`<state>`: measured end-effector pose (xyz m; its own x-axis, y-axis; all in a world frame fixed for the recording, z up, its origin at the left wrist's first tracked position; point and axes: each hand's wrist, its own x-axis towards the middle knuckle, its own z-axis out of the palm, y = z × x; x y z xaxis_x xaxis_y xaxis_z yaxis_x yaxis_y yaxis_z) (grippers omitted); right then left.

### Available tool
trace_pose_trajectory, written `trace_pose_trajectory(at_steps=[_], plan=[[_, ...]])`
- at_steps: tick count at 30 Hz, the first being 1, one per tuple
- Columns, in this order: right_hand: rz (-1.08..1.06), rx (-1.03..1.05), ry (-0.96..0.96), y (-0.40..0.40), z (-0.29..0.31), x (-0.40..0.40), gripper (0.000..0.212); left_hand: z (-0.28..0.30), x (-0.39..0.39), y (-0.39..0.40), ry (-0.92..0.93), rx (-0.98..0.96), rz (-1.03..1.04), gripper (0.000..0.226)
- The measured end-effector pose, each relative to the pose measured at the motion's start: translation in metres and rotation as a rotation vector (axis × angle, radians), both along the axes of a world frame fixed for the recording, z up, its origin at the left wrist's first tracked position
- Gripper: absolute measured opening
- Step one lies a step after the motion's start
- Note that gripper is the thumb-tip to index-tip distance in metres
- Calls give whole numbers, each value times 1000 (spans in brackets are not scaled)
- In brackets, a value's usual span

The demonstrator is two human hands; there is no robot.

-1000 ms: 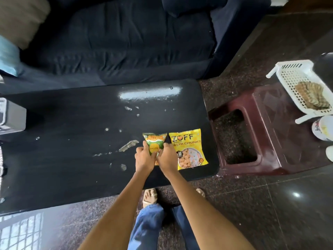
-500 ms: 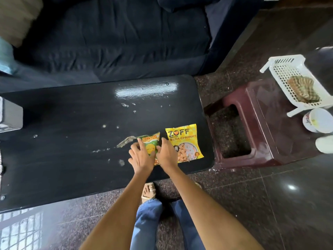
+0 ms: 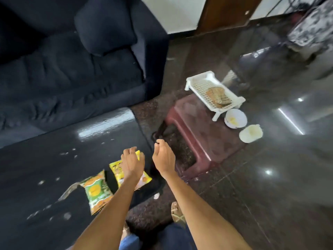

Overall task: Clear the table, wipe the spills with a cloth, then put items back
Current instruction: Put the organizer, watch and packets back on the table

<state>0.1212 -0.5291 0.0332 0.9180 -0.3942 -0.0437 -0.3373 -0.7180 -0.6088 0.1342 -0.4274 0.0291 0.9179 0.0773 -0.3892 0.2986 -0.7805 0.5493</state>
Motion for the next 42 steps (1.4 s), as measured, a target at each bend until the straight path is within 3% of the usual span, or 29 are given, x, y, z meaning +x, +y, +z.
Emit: trace_pose_trajectory(at_steps=[8,13,20,27,33,42], plan=[[-212,-62,-104,-165,30,-2,29,23,16,-144,-38,-66,-233,40],[-434,-254,-138,-263,30,-18,50,21,22,-228,-12,-129,-324,39],[-594,-173,-51,-372,-7,-41,88,8,42,-343,6,-194,-289,34],[-558,56,38,-417,-38,-32,98,-20,67,-409,194,-148,-257,51],[-505,66,48,-426,-48,-30,76,-38,77,-430,296,-321,7,31],[-294,-13,-113,-357,-32,-61,70,-22,39,-338,306,-553,123,25]])
